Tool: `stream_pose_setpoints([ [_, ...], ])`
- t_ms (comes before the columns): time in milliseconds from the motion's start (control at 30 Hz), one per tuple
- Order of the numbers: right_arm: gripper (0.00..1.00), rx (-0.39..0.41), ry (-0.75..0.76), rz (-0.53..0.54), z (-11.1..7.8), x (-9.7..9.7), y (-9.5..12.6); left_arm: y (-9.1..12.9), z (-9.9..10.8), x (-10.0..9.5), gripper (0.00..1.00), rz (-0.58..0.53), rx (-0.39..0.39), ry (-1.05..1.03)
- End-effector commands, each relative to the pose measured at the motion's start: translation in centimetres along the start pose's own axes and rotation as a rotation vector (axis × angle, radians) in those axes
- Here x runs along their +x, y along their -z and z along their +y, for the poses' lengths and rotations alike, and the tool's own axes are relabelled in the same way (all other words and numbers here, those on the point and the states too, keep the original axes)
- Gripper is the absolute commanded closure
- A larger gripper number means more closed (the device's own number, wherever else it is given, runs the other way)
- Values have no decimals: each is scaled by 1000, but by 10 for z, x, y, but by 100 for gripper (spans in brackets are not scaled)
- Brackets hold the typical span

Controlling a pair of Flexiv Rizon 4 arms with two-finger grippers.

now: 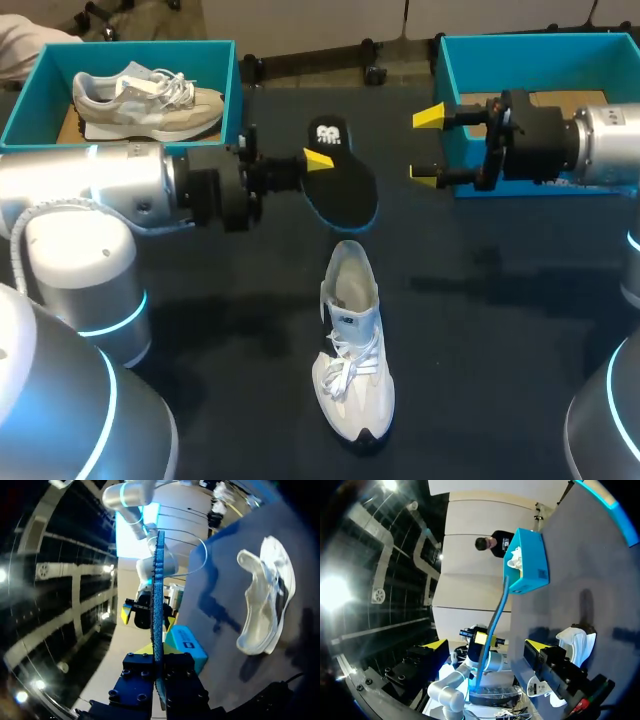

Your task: Take the shoe out of the shoebox, open the shoe tongue, remove and reinsert the insole, then place the shoe into the shoebox

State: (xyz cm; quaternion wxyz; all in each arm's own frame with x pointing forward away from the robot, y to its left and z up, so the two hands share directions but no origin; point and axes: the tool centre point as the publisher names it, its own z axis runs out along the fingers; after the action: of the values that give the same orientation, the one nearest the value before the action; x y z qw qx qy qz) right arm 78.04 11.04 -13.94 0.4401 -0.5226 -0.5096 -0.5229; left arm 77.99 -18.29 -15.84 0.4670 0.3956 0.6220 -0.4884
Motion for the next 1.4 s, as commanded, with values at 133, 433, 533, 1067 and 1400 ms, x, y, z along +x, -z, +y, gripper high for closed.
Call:
stream_pose_setpoints([
  [133,0,-1,0,-1,-1,0,-1,21,-4,2,100,-38,100,300],
  [433,0,-1,0,-1,-1,0,-1,27,-4,8,100,-40,127,473],
  [533,0,-1,0,-1,-1,0,-1,27,-4,8,100,-40,127,473],
  [1067,0,-1,0,-1,-1,0,-1,19,-4,-8,100,102,181,1155],
  [1400,0,-1,0,-1,-1,0,-1,19,5,-23,100,257,220,1806],
])
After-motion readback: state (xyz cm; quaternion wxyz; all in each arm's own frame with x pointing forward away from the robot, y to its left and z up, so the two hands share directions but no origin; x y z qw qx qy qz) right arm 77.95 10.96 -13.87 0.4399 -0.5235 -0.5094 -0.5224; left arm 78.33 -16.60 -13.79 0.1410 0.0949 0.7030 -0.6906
